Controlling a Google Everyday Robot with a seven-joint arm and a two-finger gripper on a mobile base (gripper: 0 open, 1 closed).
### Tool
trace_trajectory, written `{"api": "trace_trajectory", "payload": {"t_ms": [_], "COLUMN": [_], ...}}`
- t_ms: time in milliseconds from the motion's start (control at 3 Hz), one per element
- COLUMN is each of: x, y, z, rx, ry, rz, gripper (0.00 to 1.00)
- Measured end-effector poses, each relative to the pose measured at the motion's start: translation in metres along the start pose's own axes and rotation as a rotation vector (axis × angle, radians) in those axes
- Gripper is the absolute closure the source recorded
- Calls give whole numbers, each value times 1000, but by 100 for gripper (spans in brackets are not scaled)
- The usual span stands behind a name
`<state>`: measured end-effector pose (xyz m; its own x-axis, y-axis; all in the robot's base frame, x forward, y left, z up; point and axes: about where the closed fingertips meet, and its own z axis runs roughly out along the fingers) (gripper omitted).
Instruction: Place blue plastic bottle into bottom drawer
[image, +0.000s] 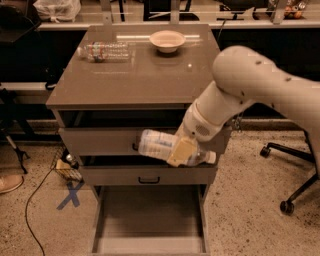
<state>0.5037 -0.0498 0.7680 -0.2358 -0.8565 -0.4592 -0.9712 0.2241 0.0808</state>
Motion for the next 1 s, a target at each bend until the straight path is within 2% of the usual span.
{"api": "trace_trajectory", "payload": {"t_ms": [333,667,1000], "x": [43,43,72], "y": [29,29,28], "z": [88,89,108], "rx": [-119,-119,-141], "ry": [-16,-16,-32], "rz": [88,88,169], "gripper": [100,100,100]}}
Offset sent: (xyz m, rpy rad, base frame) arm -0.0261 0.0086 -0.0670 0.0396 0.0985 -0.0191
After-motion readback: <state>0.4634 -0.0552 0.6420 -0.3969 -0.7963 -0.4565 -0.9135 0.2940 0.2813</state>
